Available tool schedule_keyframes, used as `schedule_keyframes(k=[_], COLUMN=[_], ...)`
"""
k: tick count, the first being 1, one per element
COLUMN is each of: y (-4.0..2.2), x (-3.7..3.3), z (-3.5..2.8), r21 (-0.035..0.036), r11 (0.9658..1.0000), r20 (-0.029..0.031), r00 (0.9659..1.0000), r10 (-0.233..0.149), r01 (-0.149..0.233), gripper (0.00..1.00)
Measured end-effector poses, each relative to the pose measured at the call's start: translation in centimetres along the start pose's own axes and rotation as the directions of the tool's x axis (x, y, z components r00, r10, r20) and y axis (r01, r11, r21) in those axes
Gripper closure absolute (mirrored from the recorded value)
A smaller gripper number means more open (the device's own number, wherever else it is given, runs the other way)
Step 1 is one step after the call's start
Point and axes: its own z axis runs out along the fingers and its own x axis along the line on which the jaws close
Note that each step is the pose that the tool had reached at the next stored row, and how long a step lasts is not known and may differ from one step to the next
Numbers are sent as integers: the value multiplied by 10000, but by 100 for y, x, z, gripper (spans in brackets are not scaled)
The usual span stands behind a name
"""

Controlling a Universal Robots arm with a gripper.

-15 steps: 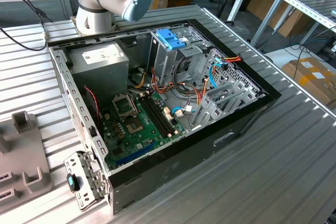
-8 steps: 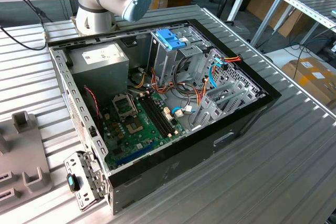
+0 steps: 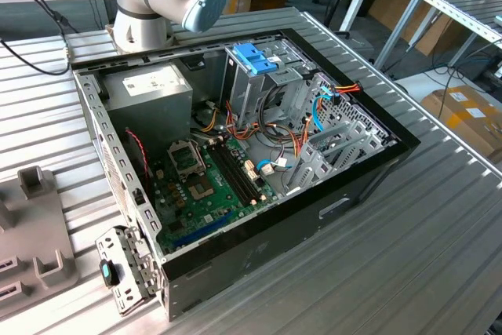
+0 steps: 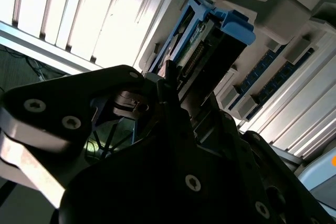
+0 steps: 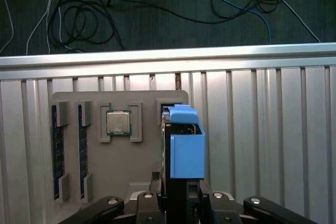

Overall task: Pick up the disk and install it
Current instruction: 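Pick up the disk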

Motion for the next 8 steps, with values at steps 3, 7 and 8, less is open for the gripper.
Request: schedule_keyframes(k=[3,7,8], y=[-1,-1,-1], x=[0,0,0], z=[-24,-83,-103], r21=[2,3,2], r11=[10000,10000,10000], r20=[1,1,1], r00=[10000,10000,10000], r10=[0,0,0], r01=[0,0,0], gripper=[65,65,65])
